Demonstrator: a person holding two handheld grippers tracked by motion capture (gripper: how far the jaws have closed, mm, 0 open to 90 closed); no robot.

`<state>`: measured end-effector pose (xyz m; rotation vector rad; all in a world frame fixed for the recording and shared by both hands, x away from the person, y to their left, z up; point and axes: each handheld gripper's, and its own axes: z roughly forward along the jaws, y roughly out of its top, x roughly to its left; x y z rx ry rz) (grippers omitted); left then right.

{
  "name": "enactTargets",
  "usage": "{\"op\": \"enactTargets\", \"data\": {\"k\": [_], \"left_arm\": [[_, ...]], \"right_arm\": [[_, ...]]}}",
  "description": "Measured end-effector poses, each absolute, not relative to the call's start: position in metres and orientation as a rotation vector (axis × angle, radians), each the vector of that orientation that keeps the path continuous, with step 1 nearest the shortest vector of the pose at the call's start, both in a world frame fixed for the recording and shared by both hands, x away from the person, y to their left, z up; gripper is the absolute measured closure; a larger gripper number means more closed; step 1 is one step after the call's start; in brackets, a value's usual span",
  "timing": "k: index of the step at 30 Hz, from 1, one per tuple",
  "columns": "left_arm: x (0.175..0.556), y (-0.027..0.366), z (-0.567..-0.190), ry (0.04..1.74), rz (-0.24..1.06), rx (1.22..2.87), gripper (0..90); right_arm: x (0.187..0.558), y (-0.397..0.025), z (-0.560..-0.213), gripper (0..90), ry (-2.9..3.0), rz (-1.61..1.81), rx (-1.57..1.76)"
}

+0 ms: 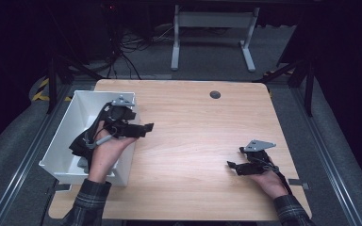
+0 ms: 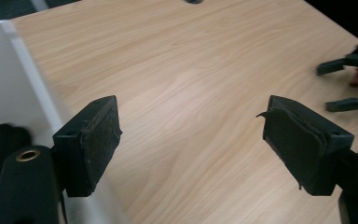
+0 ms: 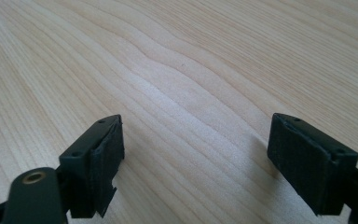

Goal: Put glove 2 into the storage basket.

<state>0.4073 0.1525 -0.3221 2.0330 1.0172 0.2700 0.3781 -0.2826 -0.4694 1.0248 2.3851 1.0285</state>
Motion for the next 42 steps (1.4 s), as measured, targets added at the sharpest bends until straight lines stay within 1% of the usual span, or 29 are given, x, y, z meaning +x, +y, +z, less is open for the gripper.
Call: {"op": "enactTargets", "data": {"k": [4,8,9,16,20,26,31,36,42], "left_arm": [[0.400,0.133,-0.326,0.971,0.245,2.014,19.8],[0.393,0.110,-0.336,0.913,0.225,2.039,19.8],[0.392,0.102,-0.342,0.884,0.219,2.056,19.8],[0.388,0.074,-0.374,0.825,0.176,2.134,19.4],[0.385,0.061,-0.398,0.790,0.186,2.195,19.1],[0.382,0.048,-0.430,0.757,0.170,2.262,17.9],[0.379,0.040,-0.446,0.729,0.218,2.311,15.7],[0.378,0.033,-0.459,0.720,0.227,2.360,14.3],[0.378,0.032,-0.463,0.719,0.228,2.378,14.2]], "right_arm": [[0.378,-0.282,-0.469,18.9,2.382,1.028,1.025],[0.378,-0.282,-0.469,18.6,2.385,1.027,1.022],[0.378,-0.282,-0.469,18.6,2.385,1.027,1.022],[0.378,-0.282,-0.470,18.2,2.387,1.029,1.019],[0.378,-0.282,-0.470,18.0,2.388,1.029,1.019],[0.378,-0.282,-0.470,17.9,2.387,1.028,1.020],[0.378,-0.282,-0.470,17.7,2.387,1.025,1.021],[0.377,-0.282,-0.470,17.3,2.387,1.026,1.020],[0.377,-0.282,-0.470,17.2,2.390,1.027,1.017]]}}
